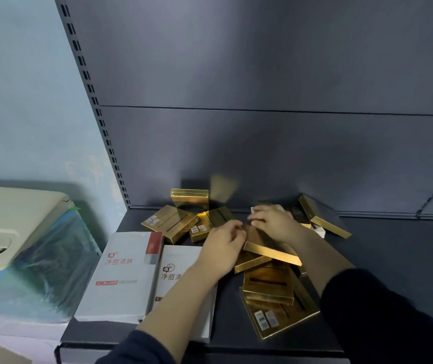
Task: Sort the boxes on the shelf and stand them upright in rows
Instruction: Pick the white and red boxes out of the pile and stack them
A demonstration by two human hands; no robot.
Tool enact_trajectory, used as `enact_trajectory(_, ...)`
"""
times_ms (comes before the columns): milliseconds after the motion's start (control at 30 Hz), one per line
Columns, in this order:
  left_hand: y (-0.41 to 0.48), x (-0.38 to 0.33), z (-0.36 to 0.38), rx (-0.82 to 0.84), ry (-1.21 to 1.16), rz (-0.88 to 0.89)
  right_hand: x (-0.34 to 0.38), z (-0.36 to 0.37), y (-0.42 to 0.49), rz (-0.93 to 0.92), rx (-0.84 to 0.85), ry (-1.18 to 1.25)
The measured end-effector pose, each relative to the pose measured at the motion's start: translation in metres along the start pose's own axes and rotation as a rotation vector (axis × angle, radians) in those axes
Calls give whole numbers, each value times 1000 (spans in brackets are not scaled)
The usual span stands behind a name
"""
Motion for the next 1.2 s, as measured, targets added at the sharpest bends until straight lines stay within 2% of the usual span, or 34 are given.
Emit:
enact_trajectory(67,10,-2,4,-8,21,-12,-3,0,4,-47,20,-128)
enact_trajectory(133,16,-3,7,-15,49,-7,-7,-7,7,-65,-61,-322)
enact_trajectory(233,17,-3,16,30,94,6,-22,-12,11,37,-119,-569)
enact_trajectory(300,15,-4,25,62,128,19,-33,-10,11,140,-105,-597)
enact_trajectory(533,9,-8,38,63,155,22,-57,-5,14,303,-69,-631)
enact_trajectory(633,8,-9,35,69,153,13,-59,-9,14,280,-69,-653)
enact_trajectory(733,6,-12,32,66,145,6,-53,-23,11,195,-208,-669)
enact_trajectory(833,4,-19,27,44,109,7,-42,-44,6,150,-314,-531)
enact_trajectory(1000,7,-28,12,-15,-111,-74,-18,-92,-1,152,-470,-44)
enact_trajectory(1100,10,-29,0,-57,-291,-167,-3,-116,-6,156,-476,309)
enact_trajectory(1200,12,-34,-13,-74,-393,-171,22,-136,-16,124,-441,622)
Point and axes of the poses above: each hand's wrist, its own y-axis towards the middle knuckle, its own z-axis out of the palm, x = y × z, the point moved 5 cm from there along y, towards the middle knuckle, and after that the axes turned 12 degrees about -x, right-handed, at the moved point
